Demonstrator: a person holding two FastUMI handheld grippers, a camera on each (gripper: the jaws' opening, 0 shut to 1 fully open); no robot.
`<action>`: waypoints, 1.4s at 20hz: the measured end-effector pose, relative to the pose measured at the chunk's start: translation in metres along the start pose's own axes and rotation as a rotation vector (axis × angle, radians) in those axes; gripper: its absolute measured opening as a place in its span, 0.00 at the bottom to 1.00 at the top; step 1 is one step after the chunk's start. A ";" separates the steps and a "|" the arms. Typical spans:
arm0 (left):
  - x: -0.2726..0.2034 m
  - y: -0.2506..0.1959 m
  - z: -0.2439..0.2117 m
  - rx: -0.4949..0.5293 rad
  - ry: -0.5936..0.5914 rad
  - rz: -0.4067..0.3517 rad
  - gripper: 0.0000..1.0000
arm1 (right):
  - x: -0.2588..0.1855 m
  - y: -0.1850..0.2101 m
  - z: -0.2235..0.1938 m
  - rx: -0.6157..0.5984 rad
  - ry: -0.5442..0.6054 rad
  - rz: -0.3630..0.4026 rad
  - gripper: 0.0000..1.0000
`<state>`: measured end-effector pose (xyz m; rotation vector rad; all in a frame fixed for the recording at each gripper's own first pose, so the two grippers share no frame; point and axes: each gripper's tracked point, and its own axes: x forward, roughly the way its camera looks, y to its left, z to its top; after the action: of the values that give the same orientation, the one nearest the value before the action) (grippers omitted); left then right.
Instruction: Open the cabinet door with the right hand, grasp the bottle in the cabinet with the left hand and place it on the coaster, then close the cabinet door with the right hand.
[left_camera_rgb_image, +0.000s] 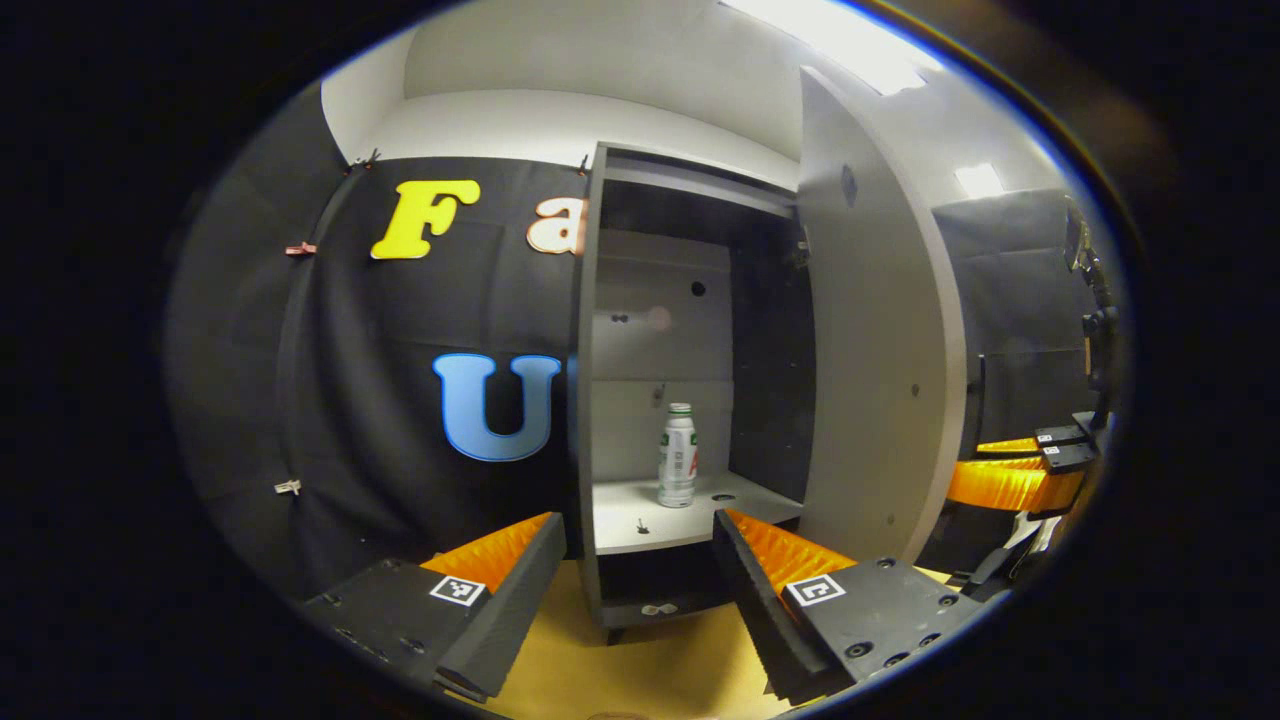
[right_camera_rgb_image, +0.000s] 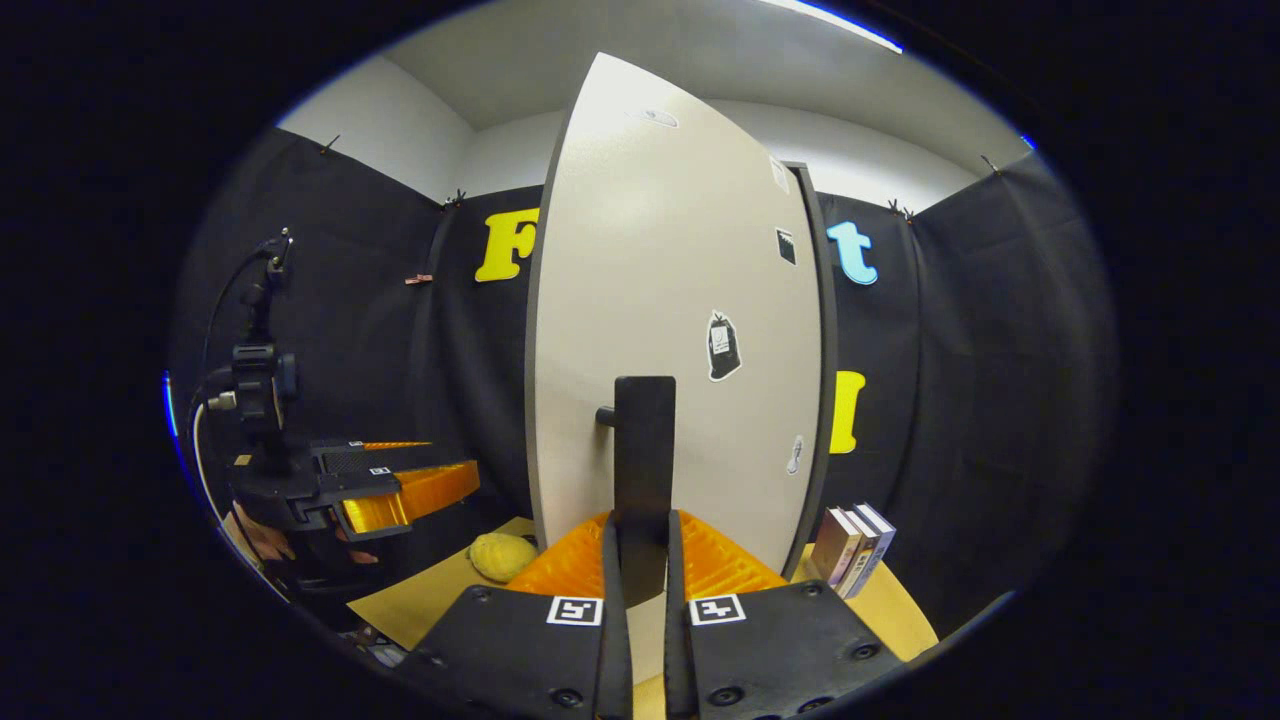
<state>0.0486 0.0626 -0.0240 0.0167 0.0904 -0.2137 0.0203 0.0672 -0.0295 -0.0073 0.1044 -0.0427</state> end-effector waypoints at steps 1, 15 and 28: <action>0.004 -0.005 -0.002 0.003 0.001 -0.018 0.93 | -0.003 -0.008 0.001 -0.016 -0.005 -0.028 0.16; 0.033 -0.069 -0.007 0.008 0.004 -0.154 0.93 | -0.024 -0.058 0.004 -0.064 -0.013 -0.160 0.12; 0.047 -0.088 -0.014 -0.009 0.029 -0.161 0.93 | -0.048 -0.130 0.000 -0.123 -0.031 -0.272 0.10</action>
<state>0.0741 -0.0328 -0.0424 0.0034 0.1214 -0.3739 -0.0328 -0.0606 -0.0233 -0.1456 0.0741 -0.3082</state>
